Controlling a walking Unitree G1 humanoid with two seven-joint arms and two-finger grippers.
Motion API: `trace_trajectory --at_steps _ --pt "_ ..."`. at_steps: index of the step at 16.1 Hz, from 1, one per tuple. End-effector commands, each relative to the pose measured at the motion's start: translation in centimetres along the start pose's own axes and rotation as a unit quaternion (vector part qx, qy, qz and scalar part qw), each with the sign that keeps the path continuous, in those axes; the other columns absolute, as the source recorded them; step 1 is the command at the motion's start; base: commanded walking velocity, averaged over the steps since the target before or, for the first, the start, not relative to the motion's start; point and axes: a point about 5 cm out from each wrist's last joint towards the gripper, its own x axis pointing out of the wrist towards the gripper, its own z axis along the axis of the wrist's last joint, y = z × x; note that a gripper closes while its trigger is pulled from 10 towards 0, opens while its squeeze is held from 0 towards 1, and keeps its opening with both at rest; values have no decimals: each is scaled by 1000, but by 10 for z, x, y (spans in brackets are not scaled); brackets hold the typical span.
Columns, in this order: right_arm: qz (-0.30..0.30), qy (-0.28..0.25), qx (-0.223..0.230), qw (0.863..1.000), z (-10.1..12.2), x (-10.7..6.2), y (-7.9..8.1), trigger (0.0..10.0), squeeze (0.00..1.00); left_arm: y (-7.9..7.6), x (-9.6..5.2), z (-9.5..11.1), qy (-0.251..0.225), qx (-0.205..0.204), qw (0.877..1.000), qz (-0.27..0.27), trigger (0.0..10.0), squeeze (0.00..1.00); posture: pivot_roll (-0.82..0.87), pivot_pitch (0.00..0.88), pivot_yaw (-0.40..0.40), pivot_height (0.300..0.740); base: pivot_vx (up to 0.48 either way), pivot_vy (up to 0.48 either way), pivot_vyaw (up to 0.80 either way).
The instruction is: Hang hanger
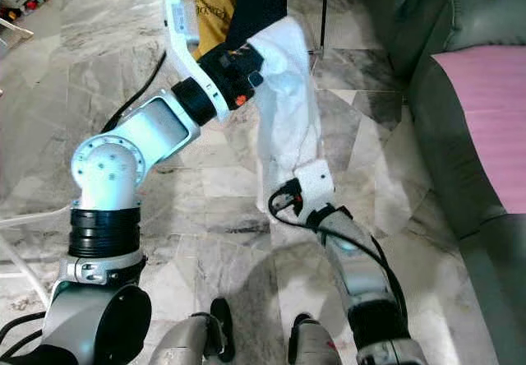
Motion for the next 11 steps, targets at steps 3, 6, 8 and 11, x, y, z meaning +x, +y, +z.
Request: trace_trajectory --at_steps 3,6,8,11 --pt "-73 5 -27 997 0 -15 -21 0 0 10 -4 1 -10 11 999 30 10000 0 -140 255 92 740 0 0 0" --pt "-163 -3 -45 986 8 -27 -52 0 0 18 -3 2 -17 35 998 58 10000 0 -140 252 88 740 0 0 0" --pt "-214 -25 -70 974 24 -36 -71 0 0 32 -7 -3 -9 64 993 103 10000 0 -143 250 90 740 0 0 0" --pt "-259 -73 -116 956 58 -44 -89 0 0 56 -21 -25 25 92 984 152 10000 0 -148 251 92 740 0 0 0"
